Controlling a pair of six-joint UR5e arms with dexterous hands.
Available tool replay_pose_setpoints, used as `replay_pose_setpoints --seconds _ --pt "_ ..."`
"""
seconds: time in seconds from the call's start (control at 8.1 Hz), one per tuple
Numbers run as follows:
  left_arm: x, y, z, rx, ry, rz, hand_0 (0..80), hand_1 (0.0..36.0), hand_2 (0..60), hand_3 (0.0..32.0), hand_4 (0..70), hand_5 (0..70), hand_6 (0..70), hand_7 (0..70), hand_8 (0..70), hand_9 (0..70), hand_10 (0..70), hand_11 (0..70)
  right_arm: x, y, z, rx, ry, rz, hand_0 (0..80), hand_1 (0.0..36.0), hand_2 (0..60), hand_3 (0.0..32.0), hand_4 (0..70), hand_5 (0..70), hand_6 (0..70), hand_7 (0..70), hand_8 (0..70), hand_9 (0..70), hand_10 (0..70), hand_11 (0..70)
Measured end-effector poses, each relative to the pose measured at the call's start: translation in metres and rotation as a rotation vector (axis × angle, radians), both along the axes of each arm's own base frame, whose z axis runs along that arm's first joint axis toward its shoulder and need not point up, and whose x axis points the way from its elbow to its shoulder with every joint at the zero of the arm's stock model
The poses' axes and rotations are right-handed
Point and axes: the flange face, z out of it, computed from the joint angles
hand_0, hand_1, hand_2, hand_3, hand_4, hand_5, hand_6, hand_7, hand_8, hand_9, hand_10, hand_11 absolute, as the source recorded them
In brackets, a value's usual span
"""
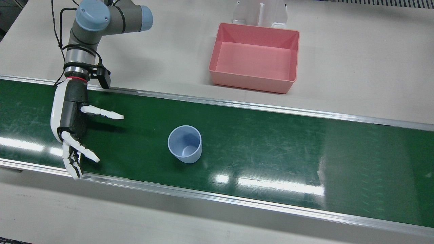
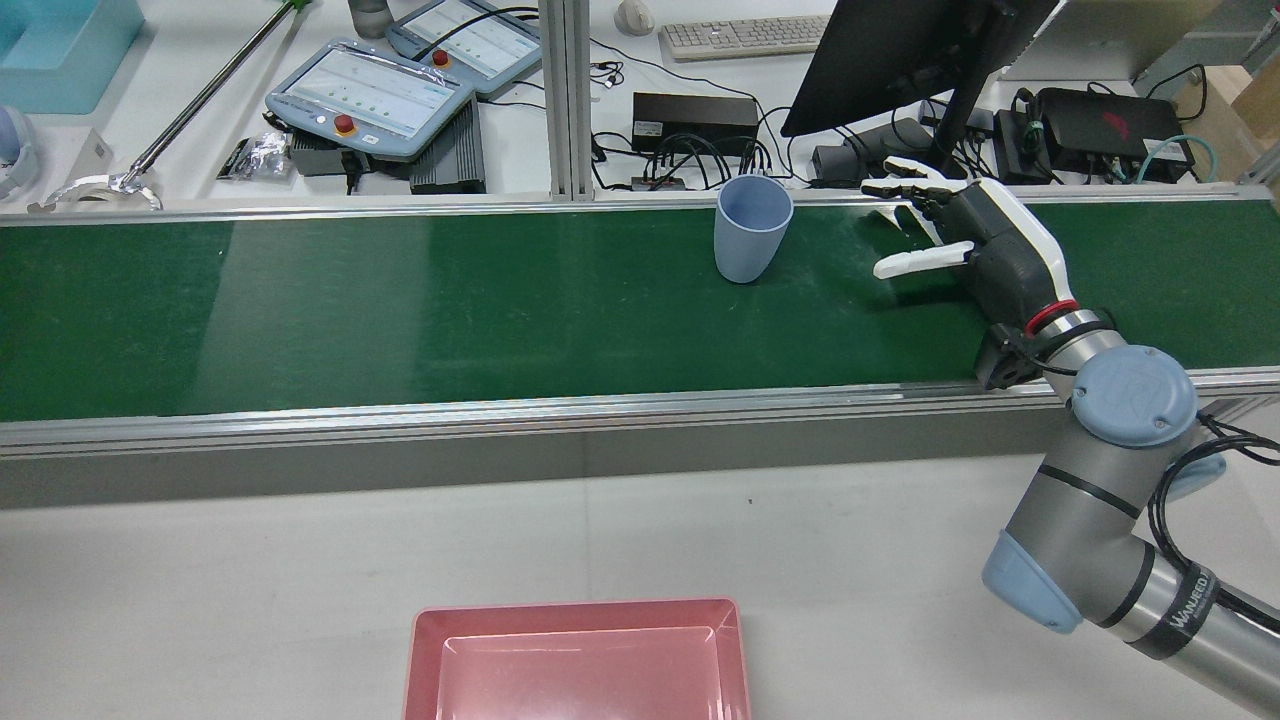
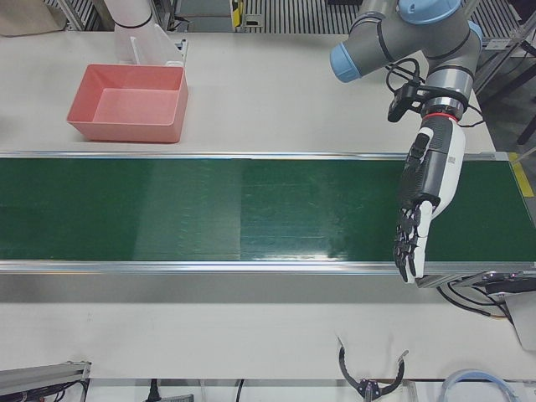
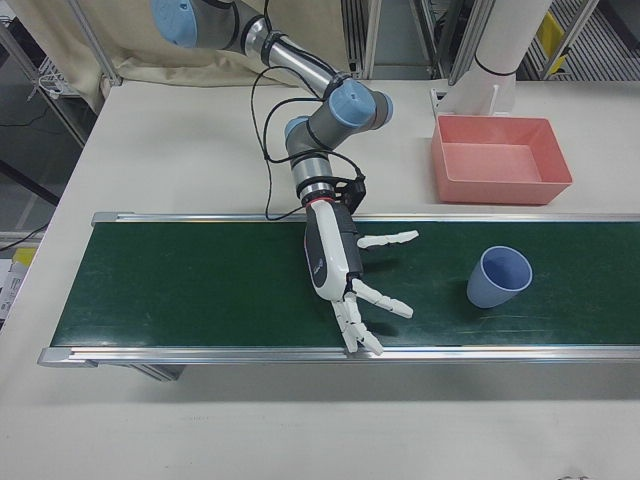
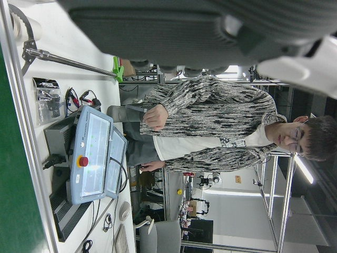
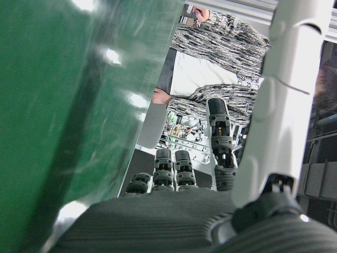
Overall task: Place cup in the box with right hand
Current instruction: 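Hold the open right hand on the belt, waiting for the blue cup, then close the right hand fingers around the light blue cup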
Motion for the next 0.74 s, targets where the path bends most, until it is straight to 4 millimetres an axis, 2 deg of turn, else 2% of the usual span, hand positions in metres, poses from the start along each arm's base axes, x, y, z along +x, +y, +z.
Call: replay_pose_setpoints --seconds 0.25,0.37,0.49,0.62,0.74 --pt "0.0000 0.0002 -0.0001 0.000 0.000 0.000 0.0 0.0 0.0 0.0 0.0 0.0 0.0 0.0 0.0 0.0 0.0 0.0 -0.0002 -0.0002 -0.0004 0.001 0.003 0.000 58.2 17.2 2.6 0.0 25.0 6.9 6.4 21.3 9.8 18.0 3.5 7.1" --pt "0.0000 0.0002 -0.0001 0.000 0.000 0.000 0.0 0.0 0.0 0.0 0.0 0.0 0.0 0.0 0.0 0.0 0.0 0.0 -0.0002 -0.0002 -0.0002 0.001 0.004 0.000 57.7 18.2 5.3 0.0 24.3 7.0 6.4 21.5 9.9 18.2 3.6 7.2" --pt "0.0000 0.0001 0.0000 0.000 0.000 0.000 0.0 0.0 0.0 0.0 0.0 0.0 0.0 0.0 0.0 0.0 0.0 0.0 -0.0002 -0.0003 0.0002 0.000 0.006 0.002 57.8 18.4 5.4 0.0 25.0 7.0 6.5 21.8 9.9 18.3 3.6 7.2" --pt "0.0000 0.0003 0.0003 0.000 0.000 0.000 0.0 0.0 0.0 0.0 0.0 0.0 0.0 0.0 0.0 0.0 0.0 0.0 -0.0010 -0.0016 -0.0018 0.003 0.004 0.004 56.7 20.2 11.2 0.0 23.3 7.0 6.6 22.4 10.3 18.9 3.8 7.5" --pt "0.0000 0.0002 0.0003 -0.001 0.000 0.000 0.0 0.0 0.0 0.0 0.0 0.0 0.0 0.0 0.0 0.0 0.0 0.0 -0.0013 -0.0036 -0.0056 0.006 0.003 0.008 58.7 17.1 0.0 0.0 29.3 7.1 7.6 26.3 11.7 21.4 5.3 9.6"
